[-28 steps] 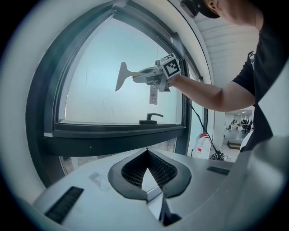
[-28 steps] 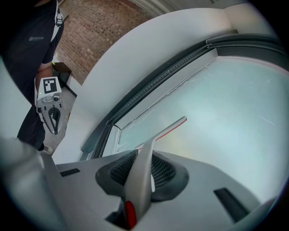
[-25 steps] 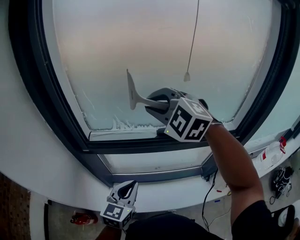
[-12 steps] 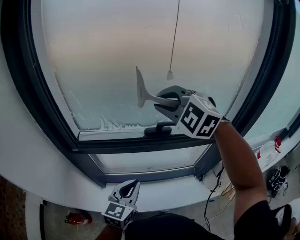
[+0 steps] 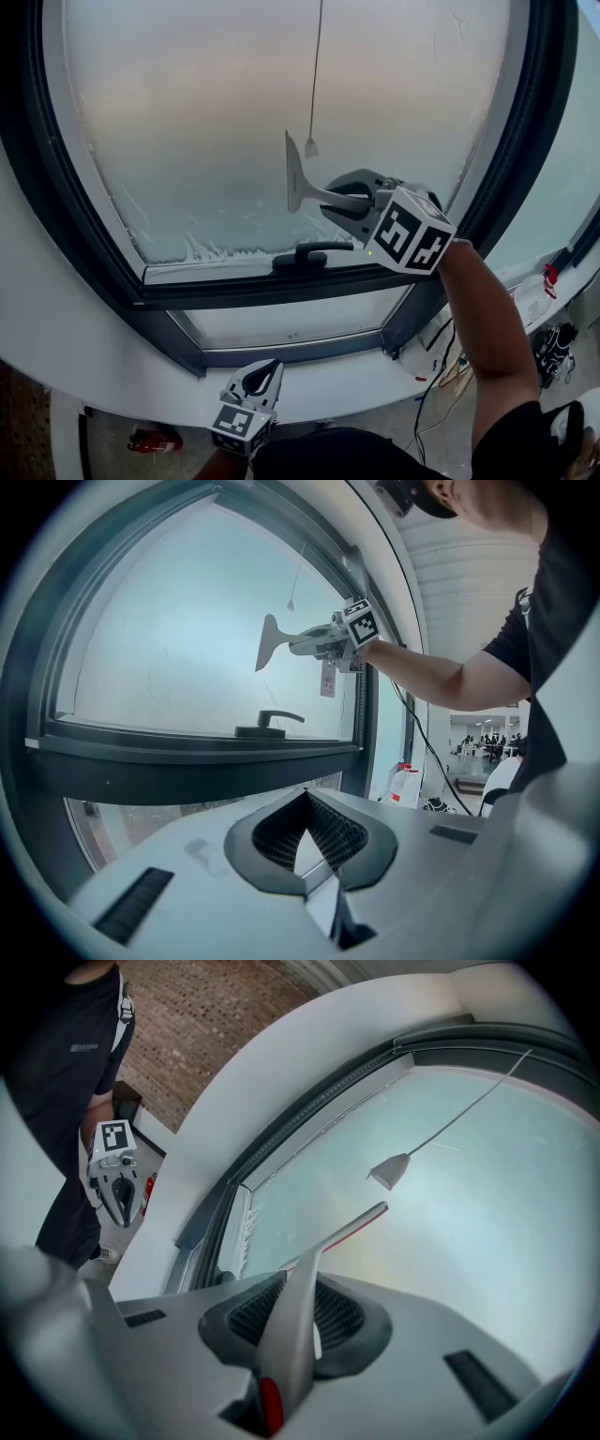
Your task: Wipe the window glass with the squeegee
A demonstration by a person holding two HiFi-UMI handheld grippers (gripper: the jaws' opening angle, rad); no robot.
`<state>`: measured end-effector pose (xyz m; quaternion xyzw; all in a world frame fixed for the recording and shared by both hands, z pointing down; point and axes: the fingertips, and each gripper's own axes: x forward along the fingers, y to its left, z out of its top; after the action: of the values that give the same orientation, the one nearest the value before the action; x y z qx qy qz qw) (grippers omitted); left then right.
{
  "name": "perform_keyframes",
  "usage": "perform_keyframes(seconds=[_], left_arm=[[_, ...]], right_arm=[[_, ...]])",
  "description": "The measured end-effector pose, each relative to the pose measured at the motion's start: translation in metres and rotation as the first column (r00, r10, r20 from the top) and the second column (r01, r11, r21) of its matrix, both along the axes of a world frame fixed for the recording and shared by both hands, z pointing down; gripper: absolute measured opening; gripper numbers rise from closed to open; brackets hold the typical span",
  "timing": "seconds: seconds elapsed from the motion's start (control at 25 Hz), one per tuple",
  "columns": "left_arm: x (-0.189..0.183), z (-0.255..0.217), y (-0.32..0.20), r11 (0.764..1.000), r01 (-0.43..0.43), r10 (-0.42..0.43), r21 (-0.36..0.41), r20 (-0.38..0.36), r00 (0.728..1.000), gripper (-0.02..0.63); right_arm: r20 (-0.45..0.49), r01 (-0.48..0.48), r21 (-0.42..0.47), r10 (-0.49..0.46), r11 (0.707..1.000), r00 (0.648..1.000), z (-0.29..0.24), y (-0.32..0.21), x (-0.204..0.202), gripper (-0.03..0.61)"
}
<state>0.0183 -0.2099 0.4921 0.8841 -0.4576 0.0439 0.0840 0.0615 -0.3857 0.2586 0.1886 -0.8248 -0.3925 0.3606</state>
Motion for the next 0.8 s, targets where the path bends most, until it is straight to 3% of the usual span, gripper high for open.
perform_keyframes(seconds=[0.48, 0.8], left_arm=[[-0.002, -0.003, 0.007, 1.000, -0.008, 0.008, 0.004, 0.008, 1.000, 0.002], [-0.020, -0.009, 0.013, 1.000, -0.010, 0.009, 0.017, 0.031, 0.999, 0.002]], right_arm=[[-0.015, -0.027, 0.000, 0.027, 1.000, 1.000, -0.001, 0.000, 0.008, 0.067], [0.030, -0.017, -0.029, 0.017, 0.999, 0.999, -0.005, 0.012, -0.005, 0.067]])
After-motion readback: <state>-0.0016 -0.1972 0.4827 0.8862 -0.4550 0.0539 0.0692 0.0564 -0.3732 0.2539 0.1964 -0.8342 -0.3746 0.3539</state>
